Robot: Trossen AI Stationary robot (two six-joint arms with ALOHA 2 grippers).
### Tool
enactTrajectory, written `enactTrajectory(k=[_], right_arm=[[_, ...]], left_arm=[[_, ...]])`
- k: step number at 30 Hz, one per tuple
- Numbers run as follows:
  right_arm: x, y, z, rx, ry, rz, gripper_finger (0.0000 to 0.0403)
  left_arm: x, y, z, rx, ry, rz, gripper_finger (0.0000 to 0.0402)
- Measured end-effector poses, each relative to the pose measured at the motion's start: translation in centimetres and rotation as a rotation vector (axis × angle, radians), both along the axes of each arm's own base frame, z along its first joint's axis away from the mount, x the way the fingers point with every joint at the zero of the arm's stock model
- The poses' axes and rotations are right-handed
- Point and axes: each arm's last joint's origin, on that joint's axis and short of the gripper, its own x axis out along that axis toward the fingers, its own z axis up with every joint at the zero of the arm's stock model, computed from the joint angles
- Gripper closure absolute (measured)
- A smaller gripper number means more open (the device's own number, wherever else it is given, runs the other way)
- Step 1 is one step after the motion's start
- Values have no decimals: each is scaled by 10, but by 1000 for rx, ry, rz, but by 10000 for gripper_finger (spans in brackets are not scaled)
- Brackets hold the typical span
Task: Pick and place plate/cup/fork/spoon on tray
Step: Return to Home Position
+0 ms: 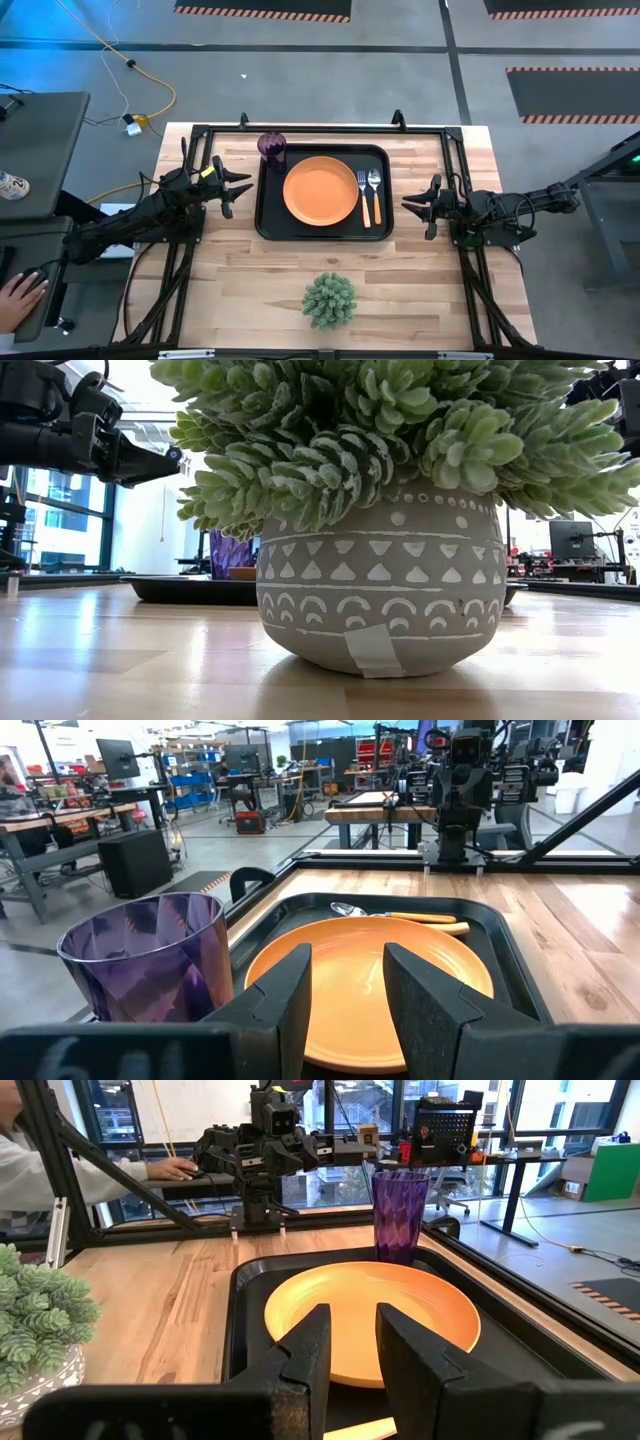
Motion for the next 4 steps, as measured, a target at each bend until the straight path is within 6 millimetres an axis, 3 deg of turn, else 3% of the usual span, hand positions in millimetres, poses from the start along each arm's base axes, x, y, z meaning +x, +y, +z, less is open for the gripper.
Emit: enactTrajectory(k=[4], right_arm=[[0,0,0,0,0,0,327]], left_arm=[[0,0,0,0,0,0,284]])
